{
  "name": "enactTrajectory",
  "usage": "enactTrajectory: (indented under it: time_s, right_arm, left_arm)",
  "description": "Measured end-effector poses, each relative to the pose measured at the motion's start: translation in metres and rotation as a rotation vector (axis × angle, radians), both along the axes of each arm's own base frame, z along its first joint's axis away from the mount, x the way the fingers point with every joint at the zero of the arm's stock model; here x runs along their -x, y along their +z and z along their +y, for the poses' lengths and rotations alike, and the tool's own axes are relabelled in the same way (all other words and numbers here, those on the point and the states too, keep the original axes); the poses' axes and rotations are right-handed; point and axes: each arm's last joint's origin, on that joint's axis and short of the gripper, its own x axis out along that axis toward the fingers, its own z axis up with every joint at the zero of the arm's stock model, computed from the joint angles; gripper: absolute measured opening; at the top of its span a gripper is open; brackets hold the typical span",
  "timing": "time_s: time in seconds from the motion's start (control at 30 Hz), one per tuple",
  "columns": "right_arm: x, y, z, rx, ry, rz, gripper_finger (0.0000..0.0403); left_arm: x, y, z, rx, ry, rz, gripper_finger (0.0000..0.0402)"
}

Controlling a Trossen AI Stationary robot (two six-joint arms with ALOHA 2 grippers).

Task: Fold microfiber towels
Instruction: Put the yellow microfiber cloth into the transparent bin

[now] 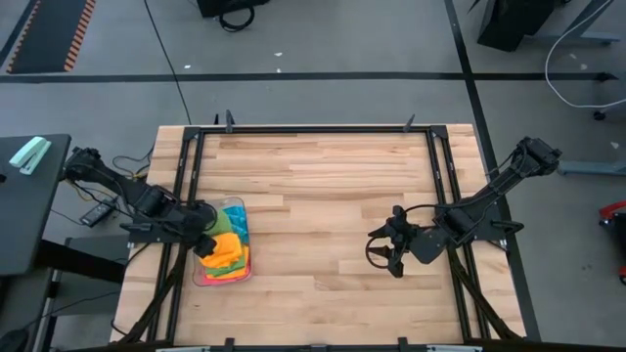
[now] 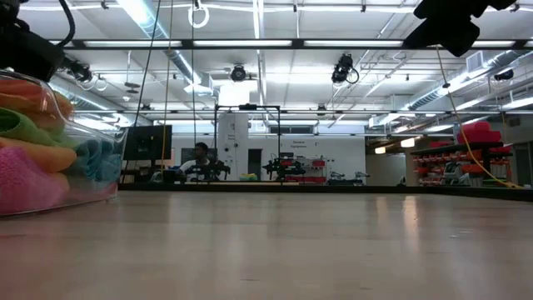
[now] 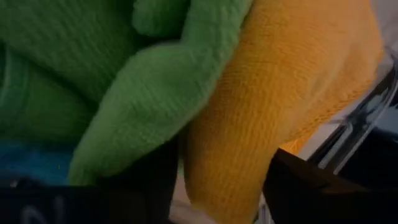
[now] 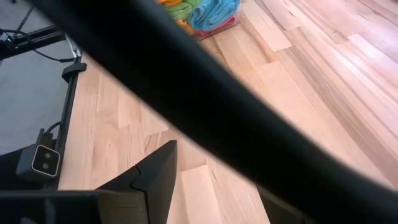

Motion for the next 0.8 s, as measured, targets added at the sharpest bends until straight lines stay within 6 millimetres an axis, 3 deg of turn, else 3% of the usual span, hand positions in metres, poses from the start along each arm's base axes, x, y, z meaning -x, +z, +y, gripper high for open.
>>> enactTrajectory:
  time_s: [0.13,0.27,0.57,0.8]
  right_arm:
    - [-0.001,0.001,0.000,-0.011,-0.001,-0.017,0.0208]
    - [-0.001,0.002,0.000,-0.017,-0.004,-0.021,0.0208]
    - [-0.002,0.002,0.001,-0.020,-0.004,-0.024,0.0208]
    - [-0.002,0.002,-0.001,-0.019,-0.010,-0.023,0.0208]
  left_arm:
    - [0.002,0.012,0.001,-0.018,-0.010,0.025,0.0250]
    - [0.003,0.023,0.002,-0.051,-0.013,0.039,0.0267]
    - [0.003,0.049,0.004,-0.210,-0.093,0.109,0.0267]
    - [-0.019,0.064,-0.005,-0.333,-0.214,0.051,0.0245]
